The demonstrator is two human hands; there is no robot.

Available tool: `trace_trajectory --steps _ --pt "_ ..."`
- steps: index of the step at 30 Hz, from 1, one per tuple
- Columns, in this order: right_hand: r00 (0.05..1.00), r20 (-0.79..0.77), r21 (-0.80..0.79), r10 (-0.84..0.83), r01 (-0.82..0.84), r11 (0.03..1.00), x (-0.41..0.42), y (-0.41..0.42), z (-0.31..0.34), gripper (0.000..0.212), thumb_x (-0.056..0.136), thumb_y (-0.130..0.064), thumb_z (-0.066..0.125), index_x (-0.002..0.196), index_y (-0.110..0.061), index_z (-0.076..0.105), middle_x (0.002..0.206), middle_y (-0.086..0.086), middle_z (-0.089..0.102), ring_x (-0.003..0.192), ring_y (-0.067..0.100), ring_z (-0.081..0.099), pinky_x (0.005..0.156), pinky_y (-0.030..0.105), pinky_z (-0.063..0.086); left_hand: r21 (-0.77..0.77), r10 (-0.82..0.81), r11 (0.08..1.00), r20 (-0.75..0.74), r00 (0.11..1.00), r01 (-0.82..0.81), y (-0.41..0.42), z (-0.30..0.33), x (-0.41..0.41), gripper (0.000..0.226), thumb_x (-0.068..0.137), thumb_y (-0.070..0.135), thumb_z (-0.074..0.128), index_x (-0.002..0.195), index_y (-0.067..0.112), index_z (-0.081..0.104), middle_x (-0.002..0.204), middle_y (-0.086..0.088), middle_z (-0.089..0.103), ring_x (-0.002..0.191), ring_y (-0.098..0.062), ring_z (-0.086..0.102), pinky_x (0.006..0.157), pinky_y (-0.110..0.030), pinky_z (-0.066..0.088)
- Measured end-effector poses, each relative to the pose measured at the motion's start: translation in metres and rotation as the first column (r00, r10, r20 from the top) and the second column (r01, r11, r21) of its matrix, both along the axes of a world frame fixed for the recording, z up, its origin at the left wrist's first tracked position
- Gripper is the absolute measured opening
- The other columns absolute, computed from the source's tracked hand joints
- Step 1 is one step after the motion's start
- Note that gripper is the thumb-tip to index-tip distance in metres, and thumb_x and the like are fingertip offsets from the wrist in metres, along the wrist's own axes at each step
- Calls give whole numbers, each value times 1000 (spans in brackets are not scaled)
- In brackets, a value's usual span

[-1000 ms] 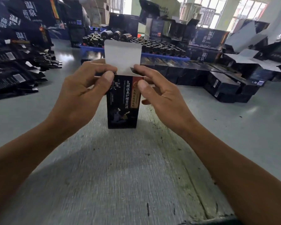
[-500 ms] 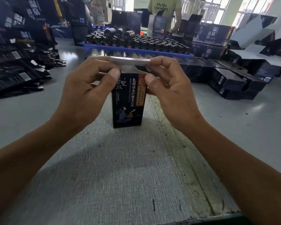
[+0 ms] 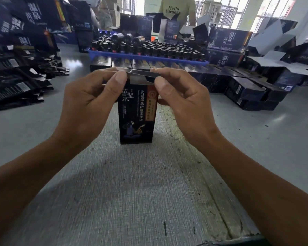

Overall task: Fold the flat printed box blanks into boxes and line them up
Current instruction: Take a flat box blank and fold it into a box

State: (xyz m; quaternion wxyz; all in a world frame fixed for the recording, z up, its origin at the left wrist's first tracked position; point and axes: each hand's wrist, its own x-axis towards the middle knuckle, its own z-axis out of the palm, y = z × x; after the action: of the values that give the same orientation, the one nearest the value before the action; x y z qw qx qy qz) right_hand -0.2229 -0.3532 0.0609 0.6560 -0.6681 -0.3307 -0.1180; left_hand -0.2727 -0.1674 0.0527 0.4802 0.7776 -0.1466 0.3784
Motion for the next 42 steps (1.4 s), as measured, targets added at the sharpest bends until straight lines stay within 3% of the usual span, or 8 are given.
trace_trajectory --steps 4,9,12,18,27,34,38,42 --pt "1000 1 -10 -8 8 1000 1 1 -1 21 99 -19 63 119 -14 67 113 -2 72 101 6 70 82 19 54 -70 -45 997 1 999 45 -1 2 -1 26 107 30 45 110 22 70 101 3 74 96 -15 71 80 -33 61" --pt "1000 16 3 -7 7 1000 4 1 -3 20 99 -12 62 118 -16 67 111 -6 74 100 7 71 82 19 55 -121 -20 992 4 1000 21 1 0 2 7 102 25 58 107 23 62 102 -3 73 92 -17 73 75 -41 62" --pt "1000 24 3 -3 3 1000 6 1 -4 20 99 -12 61 117 -17 68 112 -5 74 101 9 71 82 20 56 -175 -71 982 -20 997 67 2 1 2 20 100 21 59 119 25 52 109 1 73 98 -12 72 74 -30 61" --pt "997 58 -27 -49 51 998 7 1 -6 18 98 -13 62 114 -17 70 120 -9 71 107 10 69 88 30 59 -88 -32 996 -26 999 30 6 -2 4 25 102 20 56 124 23 68 112 5 70 102 -18 69 74 -40 62" --pt "989 123 -79 -81 91 993 7 0 -7 14 99 -15 62 110 -19 70 123 -9 70 111 6 67 93 34 58 -7 -45 999 34 998 45 12 -3 7 24 100 21 57 121 26 67 120 11 67 113 -14 66 82 -39 61" --pt "976 172 -120 -133 155 981 11 -4 -9 16 99 -22 62 112 -21 70 122 -9 70 113 9 66 94 44 57 126 -56 991 81 995 45 16 -3 7 27 95 16 65 122 11 68 126 -4 65 109 -11 67 75 -17 56" --pt "971 185 -146 -151 179 973 13 -3 -11 20 100 -26 61 118 -22 68 115 -13 71 110 6 66 92 35 58 216 -5 976 131 991 -24 17 -3 9 25 96 17 67 119 7 71 127 -5 65 104 -9 68 75 -17 56" --pt "951 243 -251 -192 253 934 18 -6 -16 29 101 -34 57 130 -34 60 114 -27 64 107 -12 61 80 7 50 353 25 933 149 989 -77 18 -5 13 35 96 31 63 122 8 67 133 -4 61 101 -12 68 71 -21 58"
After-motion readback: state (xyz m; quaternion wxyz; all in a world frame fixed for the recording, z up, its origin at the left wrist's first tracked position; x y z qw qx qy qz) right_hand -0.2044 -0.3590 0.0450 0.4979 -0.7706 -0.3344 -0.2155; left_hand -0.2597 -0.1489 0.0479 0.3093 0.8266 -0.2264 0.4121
